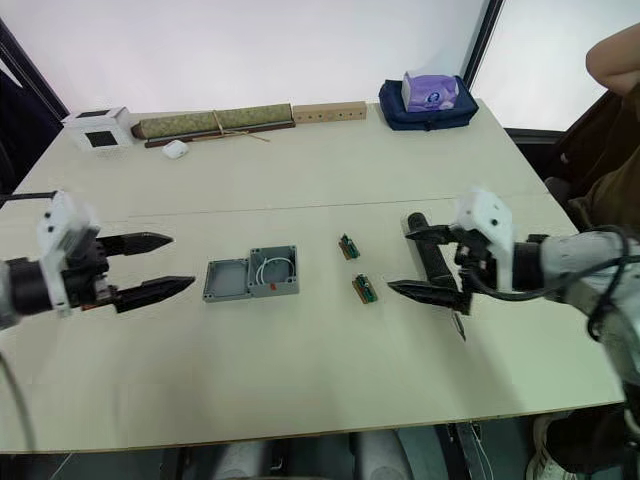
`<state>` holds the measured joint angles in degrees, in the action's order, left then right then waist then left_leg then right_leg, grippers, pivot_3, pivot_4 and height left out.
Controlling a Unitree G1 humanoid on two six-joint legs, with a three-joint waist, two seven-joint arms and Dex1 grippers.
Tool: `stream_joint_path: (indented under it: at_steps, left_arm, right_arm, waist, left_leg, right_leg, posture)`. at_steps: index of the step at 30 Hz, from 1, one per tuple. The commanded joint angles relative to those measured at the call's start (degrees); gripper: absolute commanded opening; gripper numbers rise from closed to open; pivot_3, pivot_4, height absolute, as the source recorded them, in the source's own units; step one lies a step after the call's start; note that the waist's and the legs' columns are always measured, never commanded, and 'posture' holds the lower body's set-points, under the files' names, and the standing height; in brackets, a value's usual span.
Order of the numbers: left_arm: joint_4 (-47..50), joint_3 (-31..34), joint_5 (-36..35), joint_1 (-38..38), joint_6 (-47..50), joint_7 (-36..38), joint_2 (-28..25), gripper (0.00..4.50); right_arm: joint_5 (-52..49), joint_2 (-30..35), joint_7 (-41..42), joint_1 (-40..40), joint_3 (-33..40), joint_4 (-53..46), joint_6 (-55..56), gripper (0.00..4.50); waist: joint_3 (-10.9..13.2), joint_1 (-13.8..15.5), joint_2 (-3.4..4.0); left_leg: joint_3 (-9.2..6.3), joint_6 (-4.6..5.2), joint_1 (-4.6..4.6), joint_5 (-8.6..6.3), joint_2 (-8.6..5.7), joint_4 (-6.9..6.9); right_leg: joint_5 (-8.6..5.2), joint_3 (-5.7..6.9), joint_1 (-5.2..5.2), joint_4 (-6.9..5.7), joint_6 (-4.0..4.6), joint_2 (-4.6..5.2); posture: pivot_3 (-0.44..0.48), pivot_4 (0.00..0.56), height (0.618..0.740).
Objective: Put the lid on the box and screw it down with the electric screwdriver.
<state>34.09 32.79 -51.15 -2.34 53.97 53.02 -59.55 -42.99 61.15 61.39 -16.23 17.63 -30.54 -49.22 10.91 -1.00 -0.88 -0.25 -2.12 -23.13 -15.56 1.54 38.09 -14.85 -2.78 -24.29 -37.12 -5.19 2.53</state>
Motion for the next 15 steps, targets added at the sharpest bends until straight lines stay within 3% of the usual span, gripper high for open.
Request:
stream_joint_path:
  at_steps: [1, 15]
  left_arm:
    - [0.35, 1.44, -0.49, 0.72, -2.13, 2.67, -1.29, 4.43]
    - [-1.59, -5.50, 1.63, -3.35, -5.88, 4.64, -3.36, 4.43]
  right_arm:
    - [-1.91, 1.46, 0.81, 0.42, 2.15, -1.16, 0.13, 4.50]
    - [-3.50, 0.96, -4.25, -2.17, 0.68, -2.32, -0.83, 4.50]
  waist:
    - [0.00, -0.01, -0.01]
    - [0.00, 0.04, -0.01]
  left_leg:
    - [0.02, 0.00, 0.04, 0.00, 0.01, 0.00]
    - [0.06, 0.00, -0.06, 0.00, 0.01, 0.00]
  right_leg:
    - [0.00, 0.00, 0.02, 0.00, 0.03, 0.00]
    - [0.02, -0.03, -0.06, 0.00, 0.02, -0.01]
  posture:
    - [0.000, 0.150, 0.740]
    - [0.000, 0.150, 0.740]
